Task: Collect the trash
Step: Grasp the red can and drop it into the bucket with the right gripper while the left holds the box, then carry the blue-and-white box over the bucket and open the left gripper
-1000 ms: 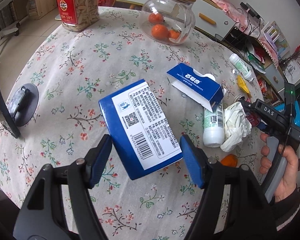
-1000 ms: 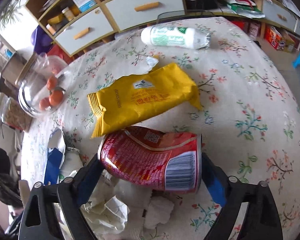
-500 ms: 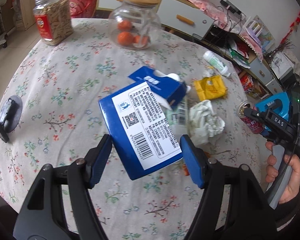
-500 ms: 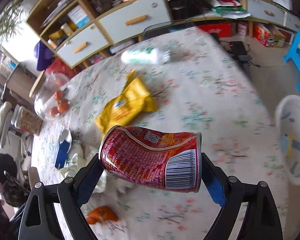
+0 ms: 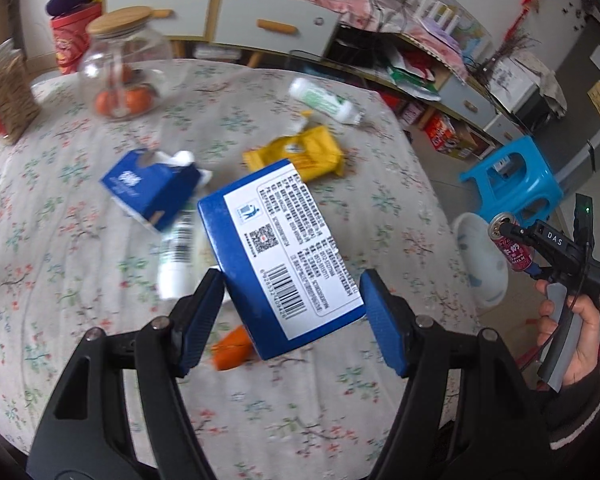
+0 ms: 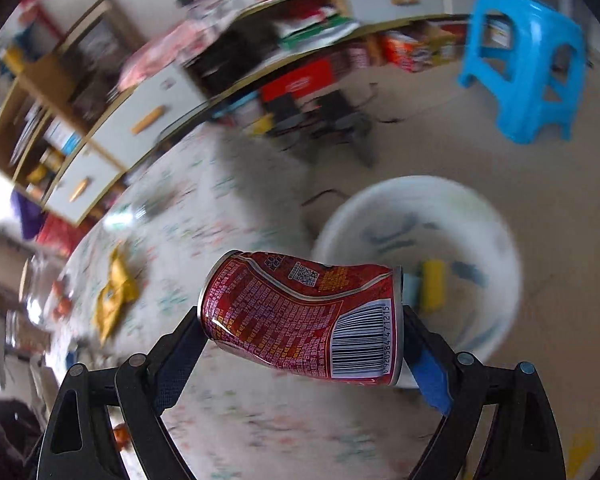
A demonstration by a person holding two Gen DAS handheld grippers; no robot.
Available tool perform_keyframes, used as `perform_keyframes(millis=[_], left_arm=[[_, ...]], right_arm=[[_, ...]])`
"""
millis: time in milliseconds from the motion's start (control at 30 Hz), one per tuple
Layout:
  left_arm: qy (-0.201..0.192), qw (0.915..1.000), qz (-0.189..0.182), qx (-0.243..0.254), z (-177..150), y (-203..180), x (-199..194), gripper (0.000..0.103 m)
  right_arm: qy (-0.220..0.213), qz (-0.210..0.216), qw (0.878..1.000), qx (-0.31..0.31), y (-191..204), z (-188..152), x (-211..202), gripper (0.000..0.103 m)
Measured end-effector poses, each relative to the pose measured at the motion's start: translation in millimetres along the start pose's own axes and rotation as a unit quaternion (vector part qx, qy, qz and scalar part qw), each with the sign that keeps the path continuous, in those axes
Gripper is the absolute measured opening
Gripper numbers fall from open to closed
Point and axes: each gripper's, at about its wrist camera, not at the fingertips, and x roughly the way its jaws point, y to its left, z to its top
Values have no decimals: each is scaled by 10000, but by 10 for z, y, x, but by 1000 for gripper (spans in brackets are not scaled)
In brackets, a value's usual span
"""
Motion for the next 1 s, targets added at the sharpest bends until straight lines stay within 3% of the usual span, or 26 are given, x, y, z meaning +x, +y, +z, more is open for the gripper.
perform_keyframes(millis=[233,367,433,500,767,1000], left_arm=[[82,9990,-269,335,15,-464,216,71],[64,9978,-408,526,-10,-713,295,71],[57,9969,-449,646,-38,-851,335,71],[63,9961,-469,740,-60,-950,375,71],[262,9928,-623,993,-108,-1379,620,71],[415,9839,-888,1496,-107,-2001,871,71]], right_arm=[[138,-88,9996,229,-590,113,59,94],[181,265,9991,294,-735,144,101,97],[25,315,9992,246,-765,155,33,103],[-56,312,9994,161,-765,159,-27,103],[-136,-54,9999,-54,-952,53,-300,103],[-173,-285,9994,-103,-1223,-48,-432,103]])
